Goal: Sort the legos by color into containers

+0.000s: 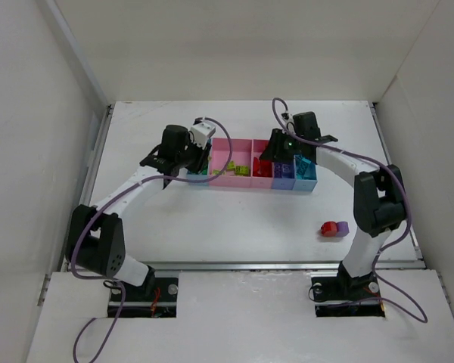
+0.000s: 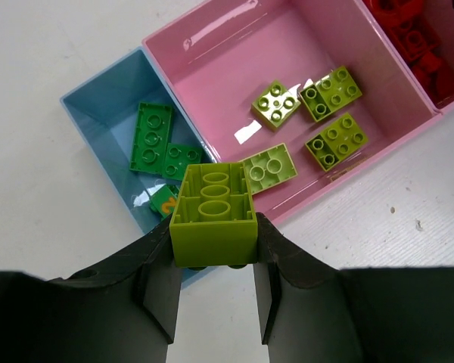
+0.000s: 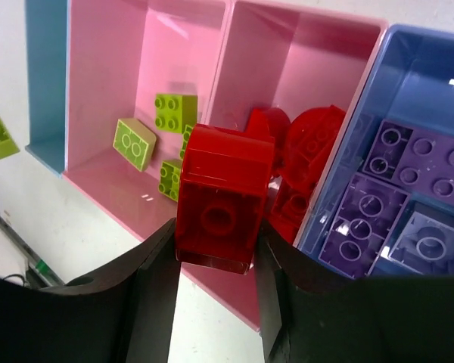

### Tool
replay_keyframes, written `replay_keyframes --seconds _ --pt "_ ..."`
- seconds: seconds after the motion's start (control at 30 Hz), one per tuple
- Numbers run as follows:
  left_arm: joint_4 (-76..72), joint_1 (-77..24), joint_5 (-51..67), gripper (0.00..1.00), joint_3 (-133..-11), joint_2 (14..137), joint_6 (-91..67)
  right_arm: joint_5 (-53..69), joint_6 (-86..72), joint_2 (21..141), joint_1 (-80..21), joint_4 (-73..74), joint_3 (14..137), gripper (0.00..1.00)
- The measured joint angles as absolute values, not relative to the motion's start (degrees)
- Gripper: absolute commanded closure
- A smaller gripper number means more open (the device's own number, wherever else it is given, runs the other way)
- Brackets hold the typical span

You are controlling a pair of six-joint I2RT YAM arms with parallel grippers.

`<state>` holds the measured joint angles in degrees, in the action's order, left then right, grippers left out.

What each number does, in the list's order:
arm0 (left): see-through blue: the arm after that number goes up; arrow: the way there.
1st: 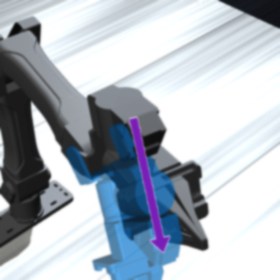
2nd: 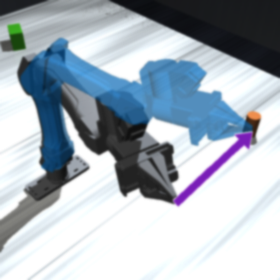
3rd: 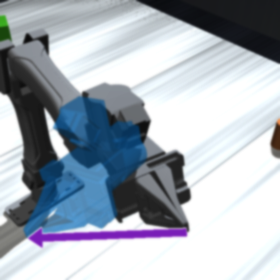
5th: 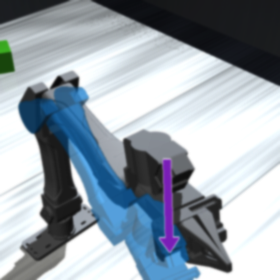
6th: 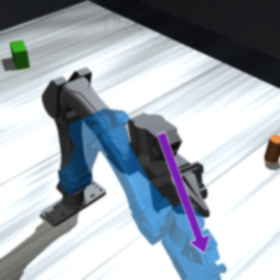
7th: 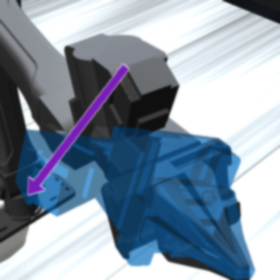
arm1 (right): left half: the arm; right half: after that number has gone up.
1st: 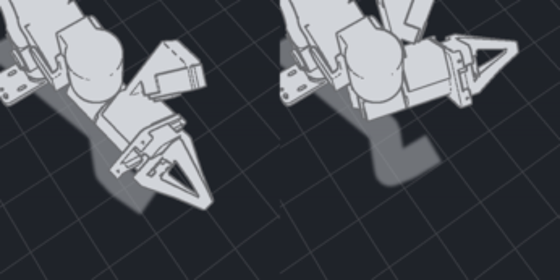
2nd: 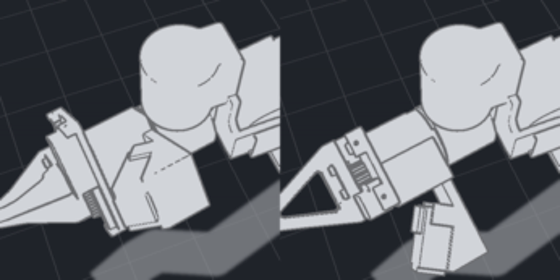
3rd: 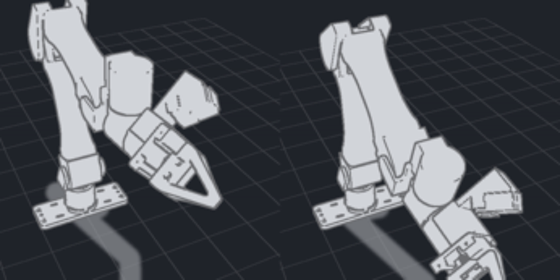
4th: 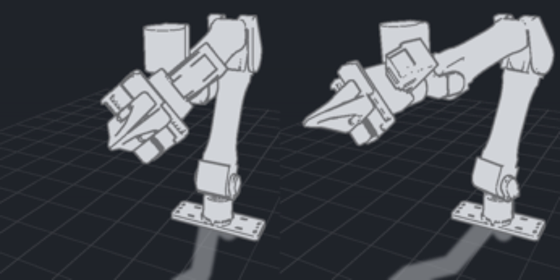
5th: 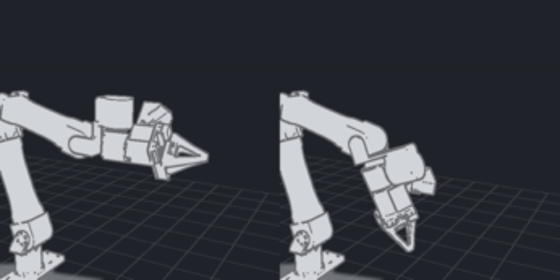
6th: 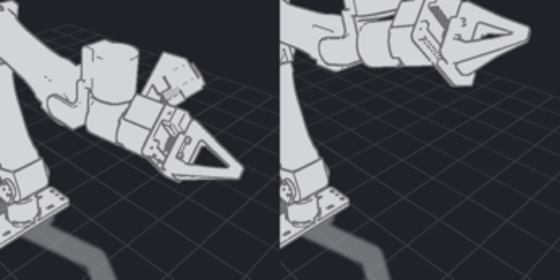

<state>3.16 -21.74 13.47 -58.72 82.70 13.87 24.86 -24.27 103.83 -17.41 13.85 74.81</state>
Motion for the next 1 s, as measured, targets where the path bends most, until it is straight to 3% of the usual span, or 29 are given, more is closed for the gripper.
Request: replay_keyframes --seconds 0.03,0.07,0.2,0.53,0.6,0.63,0.7,0.8,1.0 --pt "3.29 -21.74 13.52 1.00 -59.13 83.53 13.89 25.12 -24.27 104.16 -17.41 14.26 74.98 0.49" --pt "3.33 -21.74 13.52 1.00 -59.61 84.40 14.02 25.36 -24.25 104.40 -17.41 14.85 75.26 0.33" --pt "3.88 -21.74 14.33 1.00 -61.60 87.22 14.63 25.71 -23.97 104.84 -17.43 16.86 77.36 0.04" --pt "4.43 -25.78 17.50 1.00 -68.45 92.64 19.46 26.39 -21.80 104.84 -17.72 19.49 83.20 0.03" --pt "4.84 -27.20 18.11 0.83 -70.08 94.43 20.34 26.39 -21.28 104.73 -17.58 20.10 84.31 0.03" --pt "5.23 -27.83 18.24 0.69 -71.05 95.53 20.62 26.39 -21.10 104.62 -17.41 20.36 84.71 0.02" --pt "5.96 -29.04 18.17 0.30 -72.58 97.56 21.04 26.35 -20.62 104.22 -17.15 21.02 85.08 0.00" --pt "7.01 -29.78 17.85 0.18 -73.36 99.29 21.15 25.87 -19.94 102.85 -16.05 23.05 85.10 0.00" --pt "8.82 -29.78 16.25 0.15 -73.54 99.48 21.26 20.86 -18.59 96.95 -12.84 28.14 85.06 0.00"
